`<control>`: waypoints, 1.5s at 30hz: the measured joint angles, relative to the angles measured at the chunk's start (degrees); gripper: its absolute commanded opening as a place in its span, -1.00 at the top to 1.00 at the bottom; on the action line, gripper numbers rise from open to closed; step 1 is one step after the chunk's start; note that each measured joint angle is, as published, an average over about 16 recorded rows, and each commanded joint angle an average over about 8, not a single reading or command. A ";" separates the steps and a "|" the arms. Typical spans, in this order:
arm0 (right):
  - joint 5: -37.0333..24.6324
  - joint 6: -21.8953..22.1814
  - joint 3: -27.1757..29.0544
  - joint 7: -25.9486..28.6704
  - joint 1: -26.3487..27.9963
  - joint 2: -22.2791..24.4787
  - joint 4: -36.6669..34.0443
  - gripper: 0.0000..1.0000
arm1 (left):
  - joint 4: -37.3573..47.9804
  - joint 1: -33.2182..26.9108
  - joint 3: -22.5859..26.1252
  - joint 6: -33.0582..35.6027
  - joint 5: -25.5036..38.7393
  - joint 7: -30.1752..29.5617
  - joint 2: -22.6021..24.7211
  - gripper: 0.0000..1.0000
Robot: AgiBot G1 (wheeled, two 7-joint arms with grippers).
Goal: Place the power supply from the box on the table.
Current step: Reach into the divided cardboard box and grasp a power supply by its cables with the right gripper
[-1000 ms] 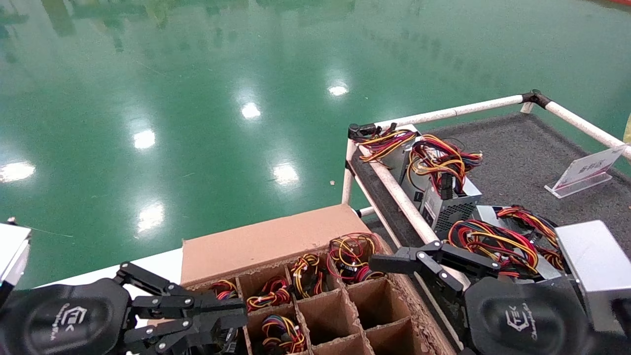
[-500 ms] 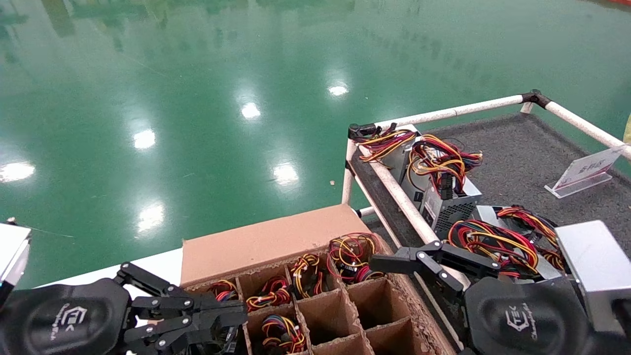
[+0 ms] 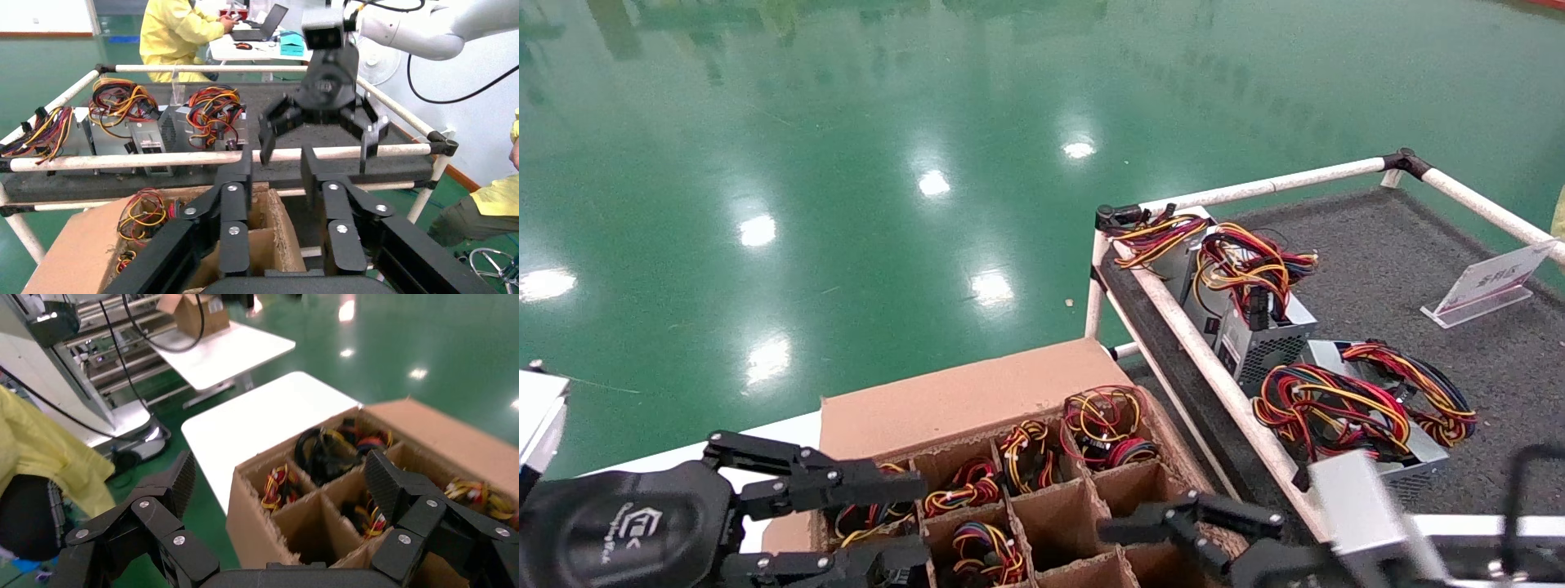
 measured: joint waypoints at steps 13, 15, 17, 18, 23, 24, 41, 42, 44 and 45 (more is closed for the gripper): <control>-7.32 2.77 -5.58 2.51 1.56 -7.52 -0.22 -1.00 | 0.00 0.00 0.00 0.00 0.00 0.00 0.00 -1.00; -8.45 3.45 -6.39 2.75 1.63 -8.86 -0.26 -1.00 | 0.00 0.00 0.01 0.00 0.00 0.00 0.00 -1.00; -9.59 4.19 -7.21 2.98 1.65 -10.21 -0.30 -1.00 | 0.00 0.00 0.01 0.00 0.00 0.00 0.00 -1.00; -10.17 4.59 -7.61 3.08 1.64 -10.89 -0.33 -1.00 | 0.00 0.00 0.01 0.00 0.00 0.00 0.00 -1.00; -13.26 6.68 -9.57 3.56 1.66 -14.11 -0.38 -1.00 | 0.00 0.00 0.01 0.00 0.00 0.00 0.00 -1.00; -13.91 7.10 -9.96 3.66 1.68 -14.72 -0.37 -1.00 | 0.00 0.00 0.01 0.00 -0.01 0.00 0.00 -1.00; -22.62 11.35 -15.03 6.62 2.68 -21.10 -0.67 -0.96 | 0.00 0.00 0.01 0.00 -0.01 0.01 0.00 -1.00; -22.90 11.47 -15.22 6.80 2.68 -21.31 -0.76 -0.92 | 0.00 0.00 0.01 0.00 -0.01 0.01 0.00 -1.00; -23.41 11.69 -15.57 7.13 2.68 -21.71 -0.97 -0.85 | 0.00 0.00 0.02 0.00 -0.01 0.01 -0.01 -1.00; -23.66 11.79 -15.75 7.30 2.68 -21.93 -1.09 -0.79 | 0.00 0.00 0.02 0.00 -0.01 0.01 -0.01 -1.00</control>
